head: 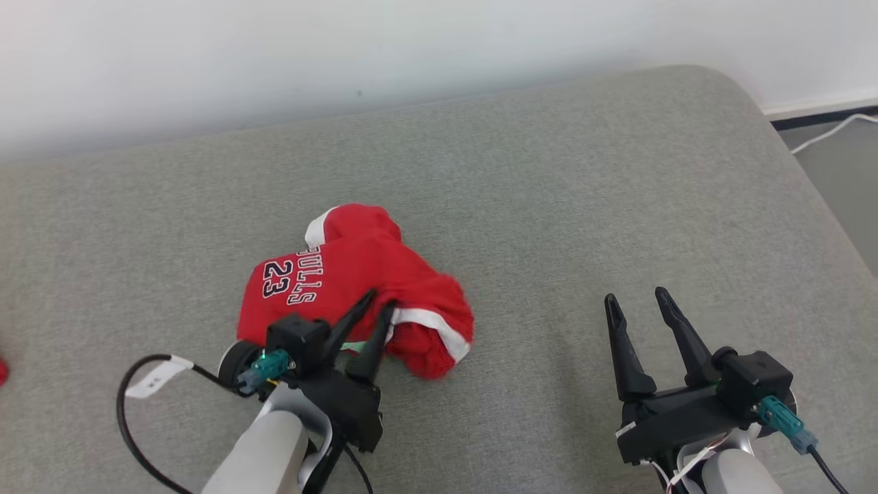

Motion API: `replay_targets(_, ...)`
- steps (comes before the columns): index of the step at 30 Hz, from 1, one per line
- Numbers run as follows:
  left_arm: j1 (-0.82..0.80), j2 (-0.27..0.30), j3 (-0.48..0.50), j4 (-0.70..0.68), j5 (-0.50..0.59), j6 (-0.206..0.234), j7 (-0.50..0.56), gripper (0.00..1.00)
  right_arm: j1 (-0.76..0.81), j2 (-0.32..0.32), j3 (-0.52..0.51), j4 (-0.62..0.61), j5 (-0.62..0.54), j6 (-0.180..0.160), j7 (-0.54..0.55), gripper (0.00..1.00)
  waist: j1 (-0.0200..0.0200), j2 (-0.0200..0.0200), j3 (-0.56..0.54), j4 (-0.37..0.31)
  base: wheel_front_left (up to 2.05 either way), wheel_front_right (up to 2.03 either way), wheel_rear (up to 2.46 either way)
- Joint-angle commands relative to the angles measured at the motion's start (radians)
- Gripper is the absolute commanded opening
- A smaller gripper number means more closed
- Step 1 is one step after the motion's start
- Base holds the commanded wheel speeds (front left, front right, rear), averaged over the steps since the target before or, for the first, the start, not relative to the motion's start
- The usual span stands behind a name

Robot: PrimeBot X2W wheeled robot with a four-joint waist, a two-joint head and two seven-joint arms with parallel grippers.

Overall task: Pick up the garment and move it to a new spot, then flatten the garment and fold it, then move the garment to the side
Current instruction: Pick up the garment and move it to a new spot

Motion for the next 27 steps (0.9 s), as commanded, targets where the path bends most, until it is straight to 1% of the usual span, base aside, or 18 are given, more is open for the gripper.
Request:
replay_targets(1, 0.031, 0.000, 0.011, -0.002, 0.015, 0.009, -0.004, 1.00, -0.012, -0.005, 0.001, 0.001, 0.010, 0.001, -0.001, 1.00, 0.0000, 0.0000, 0.007, -0.018, 0.00, 0.00, 0.00)
replay_targets(5, 0.069, -0.001, 0.030, -0.014, 0.038, 0.026, -0.004, 1.00, -0.006, 0.001, -0.004, 0.003, 0.009, 0.001, -0.001, 1.00, 0.0000, 0.0000, -0.004, -0.011, 0.00, 0.00, 0.00)
replay_targets(8, 0.120, -0.002, 0.077, -0.052, 0.050, 0.050, -0.004, 1.00, 0.006, 0.008, -0.003, 0.006, 0.008, 0.001, -0.001, 1.00, 0.0000, 0.0000, -0.023, 0.005, 0.00, 0.00, 0.00)
replay_targets(11, 0.176, -0.002, 0.131, -0.095, 0.069, 0.064, -0.004, 1.00, 0.019, 0.013, -0.002, 0.008, 0.008, 0.001, -0.001, 1.00, 0.0000, 0.0000, -0.049, 0.026, 0.00, 0.00, 0.00)
replay_targets(15, 0.268, 0.005, 0.231, -0.166, 0.102, 0.091, -0.004, 1.00, 0.035, 0.018, -0.003, 0.007, 0.007, 0.001, -0.001, 1.00, 0.0000, 0.0000, -0.073, 0.052, 0.00, 0.00, 0.00)
replay_targets(17, 0.313, 0.007, 0.276, -0.198, 0.117, 0.097, -0.004, 1.00, 0.040, 0.022, -0.003, 0.007, 0.007, 0.001, -0.001, 1.00, 0.0000, 0.0000, -0.079, 0.062, 0.00, 0.00, 0.00)
replay_targets(23, 0.410, 0.002, 0.373, -0.253, 0.140, 0.089, -0.004, 1.00, 0.047, 0.027, 0.003, 0.008, 0.010, 0.001, -0.001, 1.00, 0.0000, 0.0000, -0.085, 0.069, 0.00, 0.00, 0.00)
replay_targets(27, 0.434, -0.002, 0.406, -0.271, 0.133, 0.083, -0.004, 1.00, 0.049, 0.025, 0.003, 0.005, 0.014, 0.001, -0.001, 1.00, 0.0000, 0.0000, -0.081, 0.066, 0.00, 0.00, 0.00)
